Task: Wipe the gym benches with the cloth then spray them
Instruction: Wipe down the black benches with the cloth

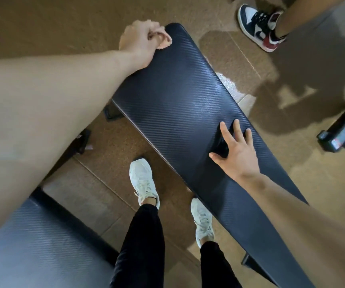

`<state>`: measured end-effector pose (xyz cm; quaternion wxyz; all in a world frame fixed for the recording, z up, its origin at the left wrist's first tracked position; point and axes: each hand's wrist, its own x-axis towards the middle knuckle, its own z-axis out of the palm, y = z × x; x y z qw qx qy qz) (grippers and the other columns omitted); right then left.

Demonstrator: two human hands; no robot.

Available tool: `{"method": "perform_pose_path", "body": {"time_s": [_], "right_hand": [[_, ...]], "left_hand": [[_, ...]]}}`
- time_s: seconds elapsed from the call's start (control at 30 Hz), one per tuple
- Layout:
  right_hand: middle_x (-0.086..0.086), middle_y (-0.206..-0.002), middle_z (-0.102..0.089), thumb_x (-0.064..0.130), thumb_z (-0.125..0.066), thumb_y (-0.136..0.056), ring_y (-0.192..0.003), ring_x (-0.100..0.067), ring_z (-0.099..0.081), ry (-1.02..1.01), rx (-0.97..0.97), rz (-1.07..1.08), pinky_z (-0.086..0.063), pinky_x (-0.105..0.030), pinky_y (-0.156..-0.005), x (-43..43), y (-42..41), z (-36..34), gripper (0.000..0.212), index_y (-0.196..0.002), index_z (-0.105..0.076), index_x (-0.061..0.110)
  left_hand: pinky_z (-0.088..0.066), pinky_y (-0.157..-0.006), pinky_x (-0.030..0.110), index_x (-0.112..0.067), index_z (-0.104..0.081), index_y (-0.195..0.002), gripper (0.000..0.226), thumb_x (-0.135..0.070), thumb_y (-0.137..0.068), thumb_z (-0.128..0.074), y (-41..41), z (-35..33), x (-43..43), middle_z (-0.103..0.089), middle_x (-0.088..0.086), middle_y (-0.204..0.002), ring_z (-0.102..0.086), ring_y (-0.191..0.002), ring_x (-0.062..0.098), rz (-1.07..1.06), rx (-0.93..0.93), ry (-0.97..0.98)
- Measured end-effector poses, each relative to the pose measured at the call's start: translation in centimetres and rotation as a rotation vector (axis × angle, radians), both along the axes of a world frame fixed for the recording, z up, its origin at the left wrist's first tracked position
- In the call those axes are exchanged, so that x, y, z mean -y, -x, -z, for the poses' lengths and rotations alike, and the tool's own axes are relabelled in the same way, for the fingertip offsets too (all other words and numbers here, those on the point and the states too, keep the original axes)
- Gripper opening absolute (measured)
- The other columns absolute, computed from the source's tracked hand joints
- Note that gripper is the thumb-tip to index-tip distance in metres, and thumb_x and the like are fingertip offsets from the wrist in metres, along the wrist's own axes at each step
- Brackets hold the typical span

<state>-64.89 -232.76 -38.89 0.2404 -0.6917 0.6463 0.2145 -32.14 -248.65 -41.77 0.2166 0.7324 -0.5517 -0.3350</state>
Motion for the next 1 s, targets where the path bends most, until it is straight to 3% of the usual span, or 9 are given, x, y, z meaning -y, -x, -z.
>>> {"method": "perform_pose_path", "body": {"time_s": [0.1,0.23,0.33,0.4,0.63,0.77,1.0], "right_hand": [[-0.001,-0.171,0.001,0.051,-0.071,-0.088,-0.153,-0.045,-0.002,-0.007,0.009,0.002,-0.032,-0.067,-0.114,0.2,-0.1,0.0,0.094,-0.161,-0.011,0.039],[0.001,-0.171,0.001,0.051,-0.071,-0.088,-0.154,-0.045,0.0,-0.008,0.016,0.018,-0.032,-0.067,-0.114,0.2,-0.1,0.0,0.095,-0.16,-0.011,0.04],[0.0,-0.171,0.001,0.053,-0.071,-0.088,-0.154,-0.045,-0.001,-0.008,0.007,0.01,-0.031,-0.068,-0.114,0.3,-0.2,0.1,0.096,-0.161,-0.011,0.039],[0.0,-0.171,0.002,0.054,-0.07,-0.088,-0.154,-0.046,0.0,-0.005,0.004,0.005,-0.029,-0.069,-0.115,0.2,-0.2,0.2,0.096,-0.161,-0.009,0.039],[0.0,-0.171,0.003,0.057,-0.069,-0.088,-0.154,-0.045,0.0,0.023,0.026,0.002,-0.026,-0.068,-0.117,0.1,0.0,0.5,0.096,-0.16,-0.007,0.04],[0.001,-0.171,0.001,0.058,-0.068,-0.088,-0.155,-0.042,-0.001,0.037,0.068,0.003,-0.025,-0.066,-0.119,0.1,0.6,0.3,0.095,-0.16,-0.009,0.042],[-0.001,-0.163,-0.031,0.038,-0.072,-0.091,-0.149,-0.026,-0.026,0.164,0.245,0.125,-0.044,-0.05,-0.111,-0.8,3.7,-0.9,0.073,-0.155,-0.037,0.03]], "left_hand": [[-0.042,-0.106,0.037,-0.018,-0.061,-0.135,0.04,-0.037,-0.103,-0.048,1.6,0.5,1.3,-0.061,0.003,-0.141,-0.055,-0.131,0.024,0.124,0.096,0.015],[-0.038,-0.097,0.035,-0.009,-0.06,-0.117,0.03,-0.028,-0.102,-0.043,2.8,0.6,2.0,-0.06,0.01,-0.132,-0.053,-0.125,0.03,0.267,0.207,0.079],[-0.033,-0.115,0.035,-0.016,-0.058,-0.142,0.042,-0.024,-0.103,-0.045,3.0,0.4,3.1,-0.052,0.005,-0.151,-0.044,-0.141,0.027,0.293,0.262,0.08],[-0.031,-0.118,0.038,-0.018,-0.054,-0.148,0.044,-0.022,-0.105,-0.046,3.4,0.4,3.8,-0.049,0.004,-0.155,-0.04,-0.144,0.028,0.333,0.319,0.076],[-0.037,-0.103,0.049,-0.021,-0.064,-0.134,0.033,-0.026,-0.106,-0.046,6.0,-0.5,4.6,-0.062,0.009,-0.139,-0.048,-0.133,0.032,0.572,0.565,0.135],[-0.041,-0.097,0.049,-0.027,-0.062,-0.137,0.034,-0.031,-0.105,-0.049,9.0,-1.3,3.8,-0.065,0.011,-0.133,-0.055,-0.124,0.037,0.781,0.596,0.113],[-0.038,-0.103,0.049,-0.03,-0.058,-0.141,0.038,-0.028,-0.103,-0.052,12.7,-1.4,1.0,-0.061,0.002,-0.141,-0.051,-0.131,0.03,0.936,0.552,0.118]]}}
